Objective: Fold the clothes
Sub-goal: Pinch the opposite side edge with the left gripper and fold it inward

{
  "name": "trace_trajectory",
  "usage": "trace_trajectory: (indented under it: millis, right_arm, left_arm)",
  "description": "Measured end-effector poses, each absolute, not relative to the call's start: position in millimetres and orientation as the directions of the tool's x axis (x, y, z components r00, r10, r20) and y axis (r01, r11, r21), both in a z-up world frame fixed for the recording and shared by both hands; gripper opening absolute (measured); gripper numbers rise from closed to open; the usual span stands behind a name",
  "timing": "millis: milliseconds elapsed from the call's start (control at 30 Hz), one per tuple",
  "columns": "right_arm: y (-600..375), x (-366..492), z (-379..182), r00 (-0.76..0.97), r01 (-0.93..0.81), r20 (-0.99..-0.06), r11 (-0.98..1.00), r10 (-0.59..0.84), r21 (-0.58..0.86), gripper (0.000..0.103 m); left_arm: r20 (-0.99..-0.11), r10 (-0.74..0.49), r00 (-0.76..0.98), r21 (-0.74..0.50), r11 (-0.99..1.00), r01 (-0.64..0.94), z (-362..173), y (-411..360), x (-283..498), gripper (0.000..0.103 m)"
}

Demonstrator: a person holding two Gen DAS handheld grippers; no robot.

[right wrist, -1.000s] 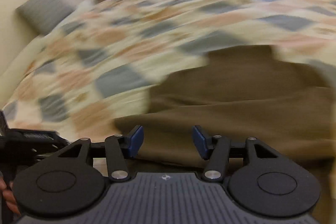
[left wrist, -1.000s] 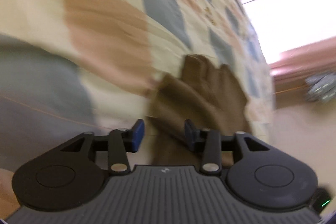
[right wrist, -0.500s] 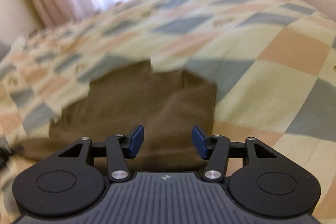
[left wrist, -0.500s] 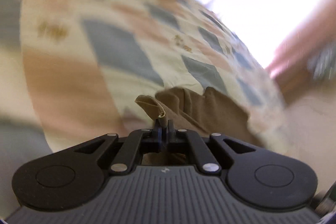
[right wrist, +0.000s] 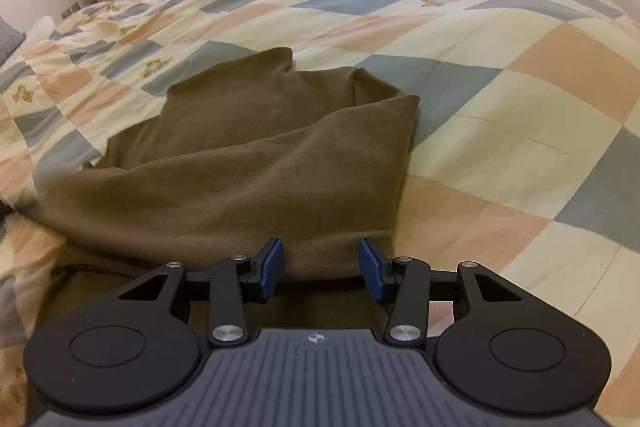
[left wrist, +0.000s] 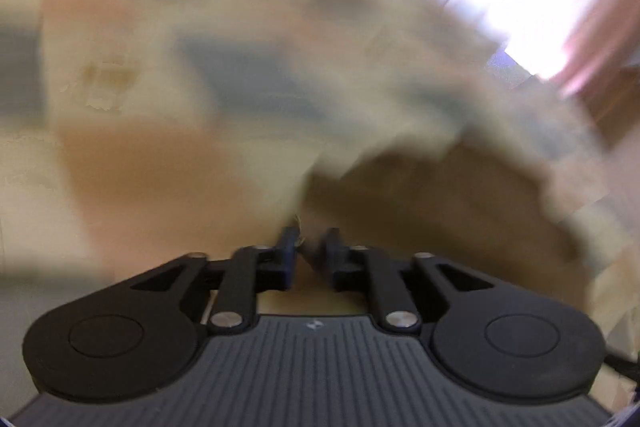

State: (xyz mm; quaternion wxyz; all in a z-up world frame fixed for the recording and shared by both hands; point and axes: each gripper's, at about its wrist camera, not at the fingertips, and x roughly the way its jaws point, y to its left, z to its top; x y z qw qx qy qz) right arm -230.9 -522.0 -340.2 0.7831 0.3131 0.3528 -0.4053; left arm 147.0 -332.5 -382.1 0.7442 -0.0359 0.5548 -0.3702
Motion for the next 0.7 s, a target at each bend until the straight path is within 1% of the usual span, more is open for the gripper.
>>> trace_trajectory:
  millis: [67, 100, 133, 167, 200, 233, 300, 367, 400, 433, 467, 500, 533, 567, 600, 633, 667, 700]
  right_arm:
    - [-518.7, -230.3, -338.7, 0.434, 0.850, -0.803, 0.481, -0.409, 0.214, 0.046]
    - [-517.2, -230.2, -338.2, 0.438, 0.848, -0.802, 0.484, -0.407, 0.218, 0.046]
    - [-515.9, -230.9, -338.5, 0.439, 0.847, -0.803, 0.484, -0.403, 0.220, 0.047]
    - [-514.7, -231.8, -338.9, 0.440, 0.846, -0.804, 0.484, -0.400, 0.222, 0.047]
    - [-513.9, -233.2, -339.8, 0.439, 0.848, -0.807, 0.480, -0.395, 0.226, 0.048]
    - [-513.3, -234.8, -341.0, 0.437, 0.850, -0.810, 0.473, -0.391, 0.230, 0.048]
    - [-512.2, -237.0, -343.1, 0.433, 0.856, -0.817, 0.457, -0.381, 0.241, 0.048]
    - [-510.8, -238.3, -343.8, 0.431, 0.860, -0.820, 0.446, -0.377, 0.247, 0.050]
    - [-510.3, -238.5, -343.5, 0.430, 0.861, -0.820, 0.444, -0.377, 0.247, 0.051]
    - [-509.8, -238.8, -343.2, 0.429, 0.861, -0.821, 0.444, -0.377, 0.246, 0.052]
    - [-509.5, -239.5, -342.5, 0.430, 0.861, -0.820, 0.447, -0.378, 0.245, 0.052]
    - [-509.3, -240.8, -341.8, 0.429, 0.861, -0.820, 0.448, -0.379, 0.243, 0.052]
    - [-509.3, -242.3, -341.1, 0.428, 0.861, -0.820, 0.447, -0.381, 0.242, 0.053]
    - [-509.7, -244.7, -340.7, 0.429, 0.862, -0.819, 0.443, -0.382, 0.245, 0.053]
    - [-510.1, -247.1, -340.3, 0.429, 0.864, -0.818, 0.439, -0.383, 0.247, 0.054]
    - [-510.5, -249.6, -340.0, 0.428, 0.865, -0.818, 0.435, -0.385, 0.249, 0.054]
    - [-511.0, -252.4, -340.0, 0.427, 0.868, -0.817, 0.429, -0.388, 0.250, 0.054]
    - [-511.6, -255.1, -340.2, 0.425, 0.871, -0.817, 0.423, -0.390, 0.251, 0.055]
  left_arm:
    - [-0.818, -0.565, 0.104, -0.459, 0.752, 0.473, -390.1, -328.4, 148.2, 0.021]
    - [-0.811, -0.577, 0.099, -0.485, 0.757, 0.437, -388.4, -324.2, 147.4, 0.035]
    - [-0.794, -0.601, 0.092, -0.525, 0.754, 0.394, -387.4, -321.3, 145.8, 0.052]
    - [-0.774, -0.627, 0.087, -0.566, 0.747, 0.348, -386.9, -318.9, 144.0, 0.059]
    - [-0.753, -0.652, 0.083, -0.605, 0.737, 0.302, -386.4, -316.5, 142.2, 0.068]
    - [-0.732, -0.677, 0.080, -0.642, 0.724, 0.254, -385.9, -314.1, 140.4, 0.069]
    - [-0.724, -0.687, 0.057, -0.671, 0.721, 0.172, -395.1, -324.0, 146.2, 0.069]
    - [-0.729, -0.683, 0.052, -0.676, 0.729, 0.108, -406.6, -333.7, 150.4, 0.065]
    - [-0.732, -0.679, 0.049, -0.674, 0.733, 0.086, -411.6, -338.4, 152.4, 0.054]
    - [-0.739, -0.673, 0.048, -0.669, 0.740, 0.071, -413.8, -343.1, 153.6, 0.023]
    - [-0.748, -0.660, 0.066, -0.649, 0.749, 0.130, -406.9, -350.8, 150.7, 0.009]
    - [-0.757, -0.647, 0.090, -0.622, 0.756, 0.206, -397.9, -359.2, 146.9, 0.001]
    - [-0.764, -0.635, 0.115, -0.589, 0.758, 0.280, -389.0, -367.6, 143.1, 0.002]
    - [-0.765, -0.619, 0.178, -0.492, 0.740, 0.458, -371.8, -380.7, 128.5, 0.002]
    - [-0.752, -0.610, 0.249, -0.349, 0.689, 0.635, -352.7, -395.0, 111.4, 0.002]
    - [-0.719, -0.625, 0.303, -0.181, 0.590, 0.787, -338.4, -409.3, 85.6, 0.002]
    - [-0.683, -0.658, 0.316, -0.033, 0.460, 0.887, -331.2, -419.9, 57.8, 0.002]
    - [-0.654, -0.694, 0.302, 0.081, 0.332, 0.940, -329.4, -425.9, 32.2, 0.002]
